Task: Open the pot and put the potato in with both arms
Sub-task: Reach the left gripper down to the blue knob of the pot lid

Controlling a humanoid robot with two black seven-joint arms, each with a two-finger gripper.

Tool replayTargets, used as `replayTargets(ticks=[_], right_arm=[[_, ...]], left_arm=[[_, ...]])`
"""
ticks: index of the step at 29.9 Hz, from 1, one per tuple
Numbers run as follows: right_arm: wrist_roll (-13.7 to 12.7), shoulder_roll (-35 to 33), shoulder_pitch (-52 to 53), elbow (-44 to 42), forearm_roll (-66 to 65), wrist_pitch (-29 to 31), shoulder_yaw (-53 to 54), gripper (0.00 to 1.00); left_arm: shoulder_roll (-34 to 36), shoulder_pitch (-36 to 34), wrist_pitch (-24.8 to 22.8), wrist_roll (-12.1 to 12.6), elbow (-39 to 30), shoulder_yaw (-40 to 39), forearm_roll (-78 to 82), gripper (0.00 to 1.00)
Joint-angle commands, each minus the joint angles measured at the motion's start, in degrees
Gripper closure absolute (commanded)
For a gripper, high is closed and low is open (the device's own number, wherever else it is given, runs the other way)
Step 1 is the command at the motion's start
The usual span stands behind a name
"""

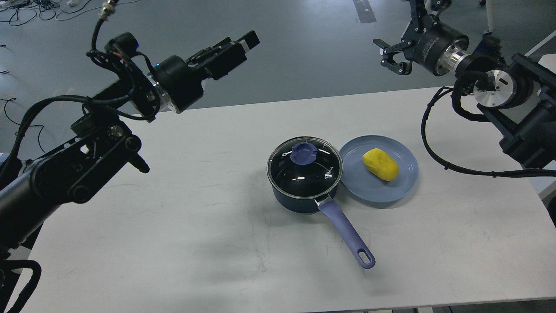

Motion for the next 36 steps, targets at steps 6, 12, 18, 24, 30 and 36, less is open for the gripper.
replayTargets(ticks=[6, 12, 18, 24, 30, 36], right_arm=[[-0.01, -0.93, -0.47, 0.0, 0.0, -0.27, -0.01, 0.0], [-0.01, -1.81, -0.73, -0.43, 0.0, -0.53, -0.01, 0.0], [-0.27, -2.16, -1.69, -1.23, 0.0, -0.44, -0.45, 0.0], [-0.54, -2.51, -1.7, -2.55, 0.0, -0.44, -0.71, 0.0], [-0.62, -2.95, -2.92, -3.86, 0.0, -0.53, -1.06, 0.0], [-0.62, -2.95, -3.89, -4.13, 0.0, -0.62, -0.98, 0.0]], left_arm=[[0.64, -2.89, 9.6, -0.88, -0.28, 12.63, 10.36, 0.02], [-1.03, -2.45, 9.52, -0.79, 0.33, 16.77, 15.8, 0.02], [-3.5, -0.69, 9.52, -0.87, 1.57, 17.13, 16.78, 0.02], [-5.07, 0.19, 9.52, -0.79, 2.88, 17.13, 16.51, 0.02], [-8.15, 2.74, 9.78, -0.7, 6.49, 17.13, 16.51, 0.02], [-8.94, 3.35, 9.87, -0.61, 7.8, 17.13, 16.6, 0.02]])
